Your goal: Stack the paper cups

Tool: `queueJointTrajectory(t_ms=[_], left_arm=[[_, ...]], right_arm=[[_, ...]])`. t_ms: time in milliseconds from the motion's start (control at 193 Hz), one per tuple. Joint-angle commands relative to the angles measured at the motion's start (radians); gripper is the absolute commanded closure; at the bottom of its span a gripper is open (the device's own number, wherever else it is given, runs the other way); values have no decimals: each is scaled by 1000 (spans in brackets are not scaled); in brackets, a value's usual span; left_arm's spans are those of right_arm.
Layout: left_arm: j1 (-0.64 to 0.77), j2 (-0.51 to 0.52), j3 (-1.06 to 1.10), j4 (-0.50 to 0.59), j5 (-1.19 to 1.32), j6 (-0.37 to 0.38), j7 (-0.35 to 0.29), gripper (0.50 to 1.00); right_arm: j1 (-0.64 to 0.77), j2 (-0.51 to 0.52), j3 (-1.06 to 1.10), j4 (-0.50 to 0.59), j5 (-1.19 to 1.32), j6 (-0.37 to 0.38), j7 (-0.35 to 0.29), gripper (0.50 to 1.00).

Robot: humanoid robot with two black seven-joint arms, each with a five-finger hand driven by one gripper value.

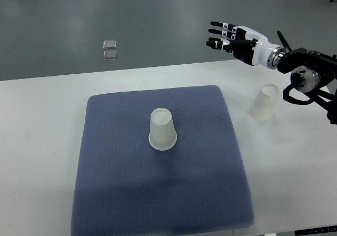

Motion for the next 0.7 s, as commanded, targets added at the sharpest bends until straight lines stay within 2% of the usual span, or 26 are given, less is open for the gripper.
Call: queueJointTrajectory(t_ms=[0,83,135,140,322,441,597,695], left_arm=[[0,0,2,-1,0,-2,0,500],[0,0,2,-18,0,-2,0,500],[0,0,2,-18,0,-2,0,500],[0,0,2,-27,0,-2,0,500],[-1,0,2,-46,0,-2,0,500],[-1,0,2,-52,0,-2,0,500],[0,0,2,-54,2,-2,-6,500],[0,0,2,-54,2,-4,-8,500]], right_arm=[[117,-45,-176,12,-13,36,-17,576],[250,-92,-329,50,-58,78,-54,576],[250,-93,-329,51,-58,78,-54,576],[335,-112,-426,78,-100,103,-61,576],[638,-100,-795,123,-272,174,-64,576],[825,-14,-1028,187,-395,222,-78,576],[963,107,-1223,227,-460,256,-83,576],[1045,138,-1259,255,-457,357,-83,576]])
